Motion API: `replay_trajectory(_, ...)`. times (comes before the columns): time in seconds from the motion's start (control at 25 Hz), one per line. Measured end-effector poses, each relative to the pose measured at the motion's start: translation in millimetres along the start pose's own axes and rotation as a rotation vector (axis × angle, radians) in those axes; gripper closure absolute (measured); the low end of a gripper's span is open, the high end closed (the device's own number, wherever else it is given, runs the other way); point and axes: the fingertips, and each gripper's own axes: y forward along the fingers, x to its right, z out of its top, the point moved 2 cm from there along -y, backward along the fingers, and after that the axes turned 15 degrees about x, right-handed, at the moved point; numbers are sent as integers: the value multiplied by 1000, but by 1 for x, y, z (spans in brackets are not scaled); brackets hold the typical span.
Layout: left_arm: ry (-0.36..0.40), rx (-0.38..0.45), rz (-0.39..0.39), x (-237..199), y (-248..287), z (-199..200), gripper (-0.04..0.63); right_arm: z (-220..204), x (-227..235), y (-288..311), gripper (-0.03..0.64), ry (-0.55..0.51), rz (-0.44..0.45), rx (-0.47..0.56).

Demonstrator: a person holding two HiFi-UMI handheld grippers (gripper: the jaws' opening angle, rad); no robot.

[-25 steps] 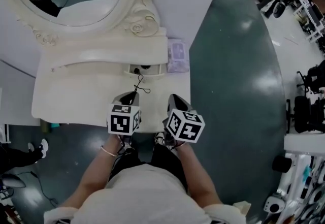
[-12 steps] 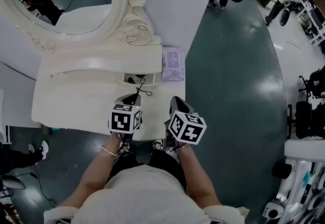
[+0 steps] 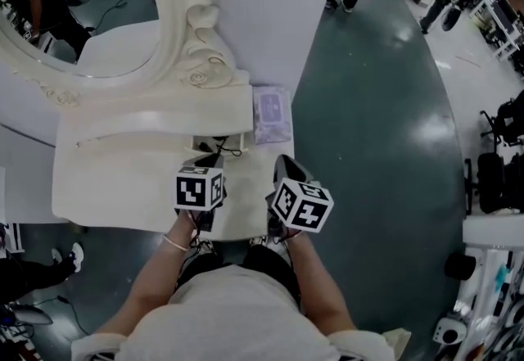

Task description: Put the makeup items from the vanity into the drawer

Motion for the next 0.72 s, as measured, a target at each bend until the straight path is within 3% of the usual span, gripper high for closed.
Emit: replay_trajectory(0.72, -6, -9, 21, -21, 25, 12, 571, 1, 7, 16, 598, 20, -58, -7)
